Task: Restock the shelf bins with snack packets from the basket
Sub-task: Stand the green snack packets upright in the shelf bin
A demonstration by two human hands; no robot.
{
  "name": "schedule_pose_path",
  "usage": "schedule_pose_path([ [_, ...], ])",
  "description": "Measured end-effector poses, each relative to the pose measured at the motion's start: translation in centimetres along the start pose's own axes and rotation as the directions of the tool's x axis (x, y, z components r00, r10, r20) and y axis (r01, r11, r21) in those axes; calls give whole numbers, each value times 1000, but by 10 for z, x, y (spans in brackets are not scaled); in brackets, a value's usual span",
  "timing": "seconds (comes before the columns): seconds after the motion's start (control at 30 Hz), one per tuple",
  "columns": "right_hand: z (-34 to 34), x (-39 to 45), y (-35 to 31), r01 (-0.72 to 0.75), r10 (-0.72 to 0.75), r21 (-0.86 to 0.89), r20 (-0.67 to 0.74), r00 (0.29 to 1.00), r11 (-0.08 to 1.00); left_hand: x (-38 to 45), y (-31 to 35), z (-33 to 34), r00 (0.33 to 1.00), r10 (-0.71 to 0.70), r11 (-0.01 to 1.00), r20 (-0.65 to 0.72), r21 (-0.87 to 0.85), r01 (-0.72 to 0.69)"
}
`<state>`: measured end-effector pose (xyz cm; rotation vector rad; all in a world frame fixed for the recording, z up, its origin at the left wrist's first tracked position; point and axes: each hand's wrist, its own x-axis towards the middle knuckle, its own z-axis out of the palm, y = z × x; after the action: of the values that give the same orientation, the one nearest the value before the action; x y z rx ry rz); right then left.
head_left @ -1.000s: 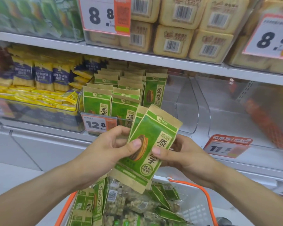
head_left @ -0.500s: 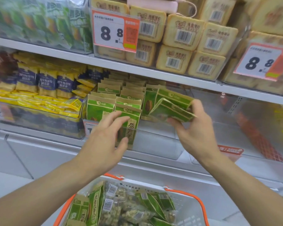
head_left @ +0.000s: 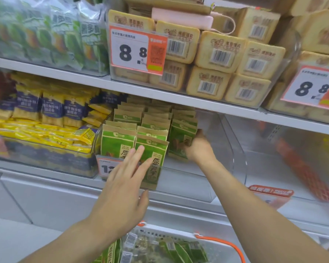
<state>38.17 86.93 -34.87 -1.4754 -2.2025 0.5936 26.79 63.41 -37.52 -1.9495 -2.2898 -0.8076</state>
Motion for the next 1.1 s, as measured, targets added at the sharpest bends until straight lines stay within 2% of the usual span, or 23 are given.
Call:
schedule_pose_path([
  [0.1, 6, 6, 0, -39, 39, -8, -13, 999, 999, -1, 0, 1, 1000, -2, 1000, -1, 1, 2],
  [0.23, 4, 5, -1, -49, 53, 119, -35, 998, 992, 0, 2, 5, 1000, -17, 1000, 14, 4, 17],
  [0.43, -3, -8, -8, -46, 55, 139, -63, 996, 989, -1, -1, 11, 1000, -23, 1000, 20, -11, 23],
  [0.7, -6, -15, -10, -69, 67, 189, 16, 998, 979, 1, 1, 16, 999, -38, 999, -14, -17, 38],
  [0.87, -27, -32, -10, -70, 72, 131, -11, 997, 989, 1, -1, 15, 1000, -21, 1000, -18, 4, 21],
  [0.97, -46, -56, -11, -1, 9, 93, -82, 997, 996, -1, 3, 14, 998, -24, 999, -52, -39, 22],
  [1.1, -63, -121, -17, 284, -239, 173, -240, 941, 943, -4, 16, 4, 970, -55, 973, -238, -229, -1],
])
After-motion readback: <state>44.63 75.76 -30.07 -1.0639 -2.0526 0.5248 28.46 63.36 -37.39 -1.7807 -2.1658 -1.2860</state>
